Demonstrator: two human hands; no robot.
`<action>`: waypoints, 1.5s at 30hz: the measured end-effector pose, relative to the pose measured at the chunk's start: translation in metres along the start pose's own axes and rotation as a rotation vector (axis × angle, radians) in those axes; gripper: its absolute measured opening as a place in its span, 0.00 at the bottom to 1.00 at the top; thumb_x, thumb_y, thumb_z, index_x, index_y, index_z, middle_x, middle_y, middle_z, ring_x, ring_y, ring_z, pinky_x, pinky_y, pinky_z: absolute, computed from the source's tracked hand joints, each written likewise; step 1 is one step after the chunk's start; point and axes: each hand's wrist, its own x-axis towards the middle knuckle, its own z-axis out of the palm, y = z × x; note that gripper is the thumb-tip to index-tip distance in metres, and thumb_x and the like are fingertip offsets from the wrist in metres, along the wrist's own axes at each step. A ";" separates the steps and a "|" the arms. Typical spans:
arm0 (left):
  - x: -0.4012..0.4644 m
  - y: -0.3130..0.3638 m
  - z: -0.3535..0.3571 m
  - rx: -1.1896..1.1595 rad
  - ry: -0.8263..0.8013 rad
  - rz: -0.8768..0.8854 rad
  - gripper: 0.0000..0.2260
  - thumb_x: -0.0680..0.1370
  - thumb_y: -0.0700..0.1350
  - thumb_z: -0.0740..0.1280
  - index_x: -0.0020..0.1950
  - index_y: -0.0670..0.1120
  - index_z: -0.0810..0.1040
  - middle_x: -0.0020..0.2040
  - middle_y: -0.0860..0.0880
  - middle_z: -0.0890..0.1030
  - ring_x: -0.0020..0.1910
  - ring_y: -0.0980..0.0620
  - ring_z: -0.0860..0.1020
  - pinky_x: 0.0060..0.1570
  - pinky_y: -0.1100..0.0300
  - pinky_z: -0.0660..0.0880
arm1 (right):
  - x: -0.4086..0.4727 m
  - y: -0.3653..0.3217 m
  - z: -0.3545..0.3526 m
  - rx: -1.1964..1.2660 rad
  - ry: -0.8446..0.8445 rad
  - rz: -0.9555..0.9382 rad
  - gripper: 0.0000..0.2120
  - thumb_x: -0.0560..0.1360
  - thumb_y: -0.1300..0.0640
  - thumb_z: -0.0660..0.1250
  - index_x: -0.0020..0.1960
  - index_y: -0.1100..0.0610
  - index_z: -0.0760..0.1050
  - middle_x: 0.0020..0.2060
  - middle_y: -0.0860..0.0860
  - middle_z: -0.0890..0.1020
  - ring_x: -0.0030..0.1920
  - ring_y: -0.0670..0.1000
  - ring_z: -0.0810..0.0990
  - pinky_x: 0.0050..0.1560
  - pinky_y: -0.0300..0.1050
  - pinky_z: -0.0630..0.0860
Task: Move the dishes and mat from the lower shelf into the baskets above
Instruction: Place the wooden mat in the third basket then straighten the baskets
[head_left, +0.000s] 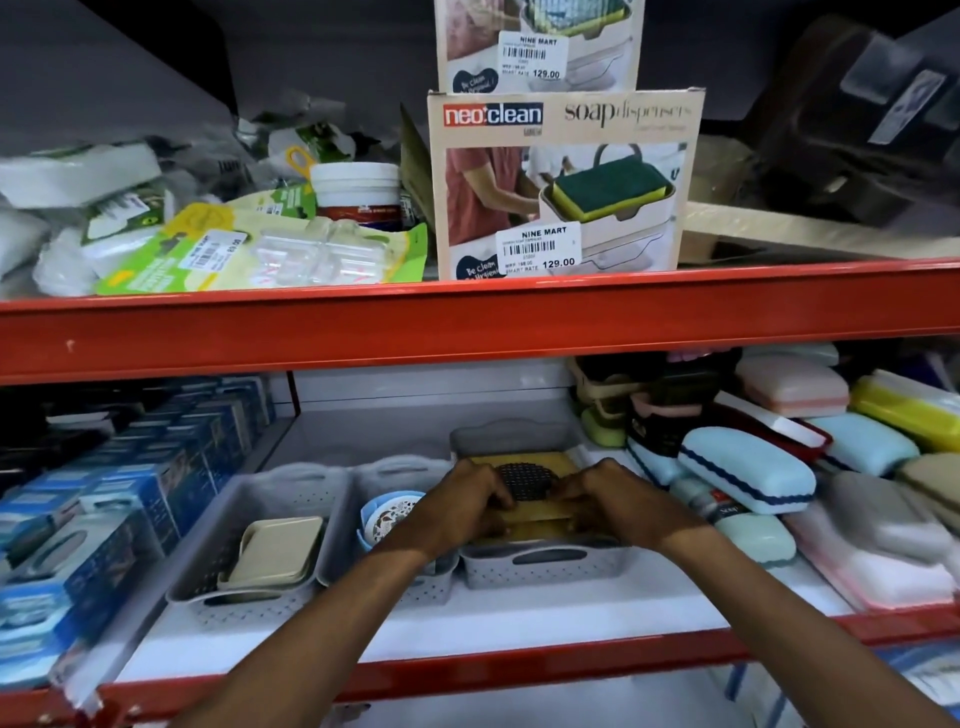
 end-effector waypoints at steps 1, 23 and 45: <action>0.001 -0.001 0.002 -0.001 0.005 -0.013 0.08 0.74 0.43 0.72 0.52 0.44 0.83 0.52 0.51 0.78 0.53 0.52 0.76 0.60 0.60 0.74 | -0.001 -0.004 -0.001 -0.015 0.016 -0.023 0.10 0.76 0.52 0.68 0.55 0.49 0.85 0.50 0.51 0.87 0.51 0.53 0.85 0.55 0.57 0.81; 0.020 -0.001 0.016 0.156 -0.030 0.100 0.03 0.70 0.42 0.73 0.42 0.46 0.85 0.46 0.47 0.86 0.45 0.49 0.82 0.50 0.53 0.81 | 0.008 -0.013 0.007 -0.437 0.094 -0.140 0.09 0.73 0.52 0.75 0.44 0.58 0.81 0.45 0.56 0.81 0.45 0.57 0.81 0.38 0.42 0.69; -0.069 -0.074 -0.058 0.294 -0.065 -0.159 0.17 0.72 0.32 0.64 0.53 0.47 0.85 0.57 0.44 0.85 0.54 0.48 0.82 0.57 0.53 0.79 | 0.029 -0.127 0.065 -0.317 -0.080 -0.363 0.22 0.76 0.45 0.50 0.49 0.54 0.79 0.48 0.53 0.81 0.51 0.54 0.77 0.47 0.54 0.80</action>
